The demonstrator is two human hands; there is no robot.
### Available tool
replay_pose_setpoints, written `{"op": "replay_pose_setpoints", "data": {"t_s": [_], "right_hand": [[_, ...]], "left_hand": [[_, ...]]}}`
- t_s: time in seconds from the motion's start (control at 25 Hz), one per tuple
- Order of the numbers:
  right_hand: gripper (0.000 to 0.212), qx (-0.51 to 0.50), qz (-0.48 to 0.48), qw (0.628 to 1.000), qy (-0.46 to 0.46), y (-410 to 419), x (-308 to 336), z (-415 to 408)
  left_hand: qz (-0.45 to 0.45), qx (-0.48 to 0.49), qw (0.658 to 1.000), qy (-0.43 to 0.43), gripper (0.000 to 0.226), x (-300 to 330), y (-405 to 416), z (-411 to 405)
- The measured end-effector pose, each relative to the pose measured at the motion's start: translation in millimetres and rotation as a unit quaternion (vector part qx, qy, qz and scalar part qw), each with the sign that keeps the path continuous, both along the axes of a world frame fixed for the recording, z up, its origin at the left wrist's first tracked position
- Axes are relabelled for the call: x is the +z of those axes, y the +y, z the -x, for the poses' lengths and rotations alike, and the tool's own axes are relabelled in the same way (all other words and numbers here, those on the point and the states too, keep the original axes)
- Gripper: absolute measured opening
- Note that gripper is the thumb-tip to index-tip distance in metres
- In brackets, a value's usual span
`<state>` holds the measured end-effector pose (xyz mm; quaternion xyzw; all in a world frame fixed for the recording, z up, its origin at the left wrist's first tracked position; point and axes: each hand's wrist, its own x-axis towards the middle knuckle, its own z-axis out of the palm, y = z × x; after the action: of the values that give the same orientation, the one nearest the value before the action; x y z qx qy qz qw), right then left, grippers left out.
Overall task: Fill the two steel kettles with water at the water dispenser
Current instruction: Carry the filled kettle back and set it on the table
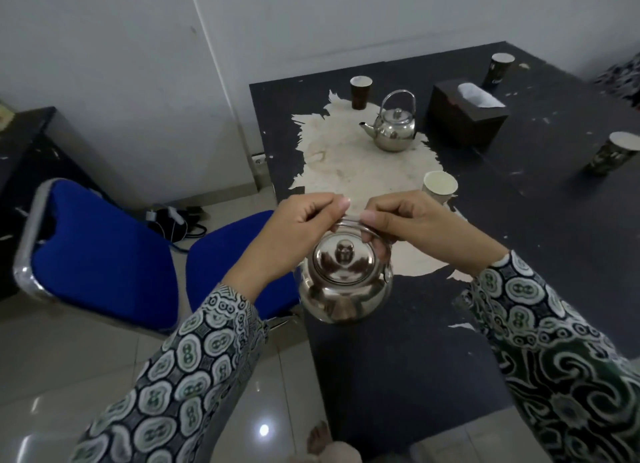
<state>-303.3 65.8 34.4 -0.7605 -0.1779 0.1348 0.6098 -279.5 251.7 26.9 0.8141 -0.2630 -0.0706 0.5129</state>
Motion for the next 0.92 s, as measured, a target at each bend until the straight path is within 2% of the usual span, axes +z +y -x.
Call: {"op": "replay_pose_setpoints", "data": {"t_s": [0.32, 0.48, 0.68, 0.92], "right_hand": [[0.023, 0.058, 0.049, 0.996, 0.037, -125.5, 2.1, -9.9], [0.016, 0.114, 0.074, 0.989, 0.058, -197.8, 4.5, -15.2], [0.014, 0.092, 0.082, 0.991, 0.052, -282.5, 3.8, -9.9], [0.015, 0.061, 0.09, 0.993, 0.054, -347.9, -4.4, -7.7]], "left_hand": [[-0.024, 0.012, 1.0, 0.01, 0.04, -6.6, -124.9, 2.4], [0.004, 0.082, 0.996, -0.018, 0.037, -13.6, -200.7, 14.1], [0.002, 0.117, 0.993, -0.015, 0.037, -26.1, -291.3, 18.4], [-0.037, 0.083, 0.995, -0.036, 0.032, -34.3, -361.5, 13.0]]}}
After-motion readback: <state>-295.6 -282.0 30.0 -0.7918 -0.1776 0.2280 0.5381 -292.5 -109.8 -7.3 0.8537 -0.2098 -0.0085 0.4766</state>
